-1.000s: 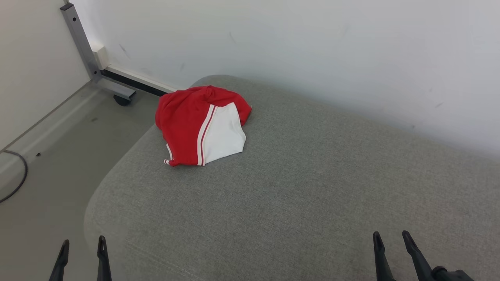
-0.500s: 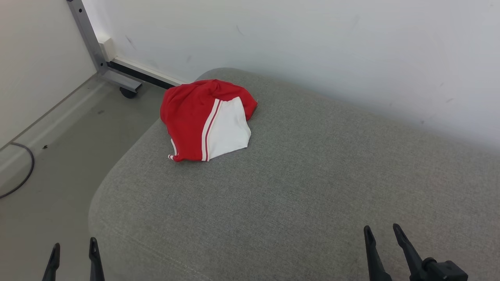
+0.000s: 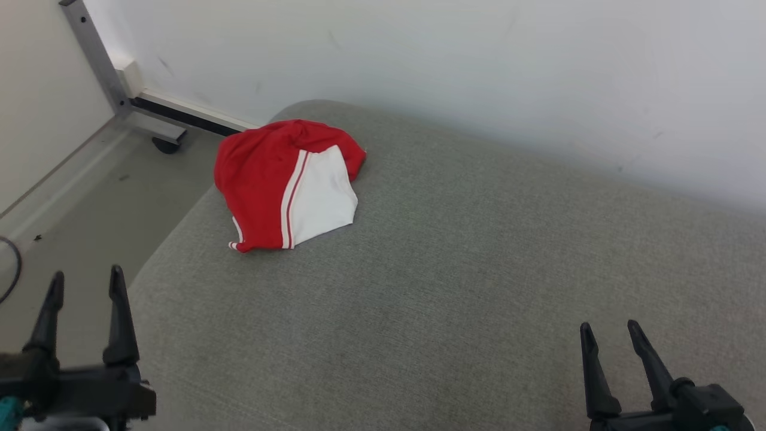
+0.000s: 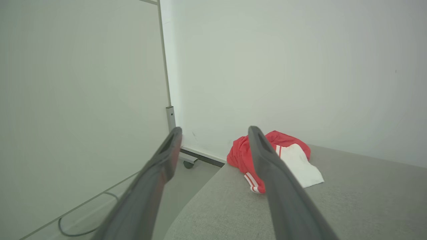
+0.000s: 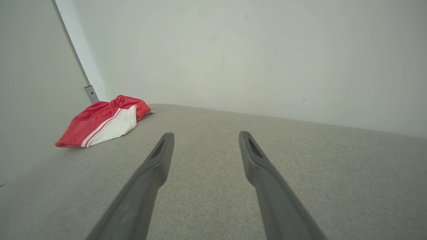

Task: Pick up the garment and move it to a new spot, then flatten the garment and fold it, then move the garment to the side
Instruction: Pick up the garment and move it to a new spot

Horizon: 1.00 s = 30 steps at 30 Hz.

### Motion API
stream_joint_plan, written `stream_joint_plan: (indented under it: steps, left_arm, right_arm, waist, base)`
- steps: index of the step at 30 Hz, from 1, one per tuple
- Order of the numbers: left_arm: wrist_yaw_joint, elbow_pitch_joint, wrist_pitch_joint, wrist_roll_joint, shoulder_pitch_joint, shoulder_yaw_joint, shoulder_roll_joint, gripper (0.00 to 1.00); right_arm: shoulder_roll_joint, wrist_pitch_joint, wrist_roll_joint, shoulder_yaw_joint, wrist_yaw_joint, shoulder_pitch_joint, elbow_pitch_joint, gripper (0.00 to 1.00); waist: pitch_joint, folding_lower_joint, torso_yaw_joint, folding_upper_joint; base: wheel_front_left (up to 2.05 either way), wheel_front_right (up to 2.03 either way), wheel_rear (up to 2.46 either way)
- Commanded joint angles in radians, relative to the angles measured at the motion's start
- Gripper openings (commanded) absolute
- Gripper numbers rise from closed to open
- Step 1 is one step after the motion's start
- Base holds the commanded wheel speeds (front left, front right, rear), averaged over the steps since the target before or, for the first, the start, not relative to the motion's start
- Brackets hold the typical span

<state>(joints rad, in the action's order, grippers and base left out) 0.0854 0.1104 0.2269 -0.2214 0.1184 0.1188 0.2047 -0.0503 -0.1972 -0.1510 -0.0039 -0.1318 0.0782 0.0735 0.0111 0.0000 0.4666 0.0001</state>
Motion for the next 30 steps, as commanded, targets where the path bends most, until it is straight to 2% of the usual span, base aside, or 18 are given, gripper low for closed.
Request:
stream_joint_plan:
  steps: [1, 10, 13, 16, 30]
  left_arm:
    - [0.001, 0.003, -0.004, -0.003, 0.021, 0.003, 0.003, 1.00]
    - [-0.007, 0.084, -0.001, -0.065, 0.259, 0.074, 0.073, 1.00]
    - [-0.003, 0.113, -0.008, -0.087, 0.339, 0.091, 0.103, 1.00]
    - [-0.016, 0.144, -0.013, -0.103, 0.416, 0.120, 0.137, 1.00]
    - [0.018, 0.368, -0.120, -0.141, 0.658, 0.102, 0.290, 1.00]
  right_arm:
    - [-0.002, 0.003, 0.010, -0.002, 0.003, -0.011, -0.006, 1.00]
    - [-0.023, 0.028, 0.036, -0.033, 0.003, -0.086, -0.079, 1.00]
    - [-0.028, 0.025, 0.039, -0.047, 0.003, -0.111, -0.098, 1.00]
    - [-0.029, 0.024, 0.042, -0.058, 0.003, -0.134, -0.117, 1.00]
    - [-0.024, 0.018, 0.055, -0.076, 0.003, -0.200, -0.187, 1.00]
  waist:
    - [0.085, 0.0000, -0.089, -0.0001]
    - [0.272, 0.0000, -0.267, -0.0001]
    - [0.332, 0.0000, -0.313, -0.0001]
    - [0.381, 0.0000, -0.353, -0.0001]
    - [0.524, 0.0000, -0.468, -0.0001]
  base:
    - [0.00, 0.00, 0.00]
    - [0.00, 0.00, 0.00]
    - [0.00, 0.00, 0.00]
    - [0.00, 0.00, 0.00]
    - [0.00, 0.00, 0.00]
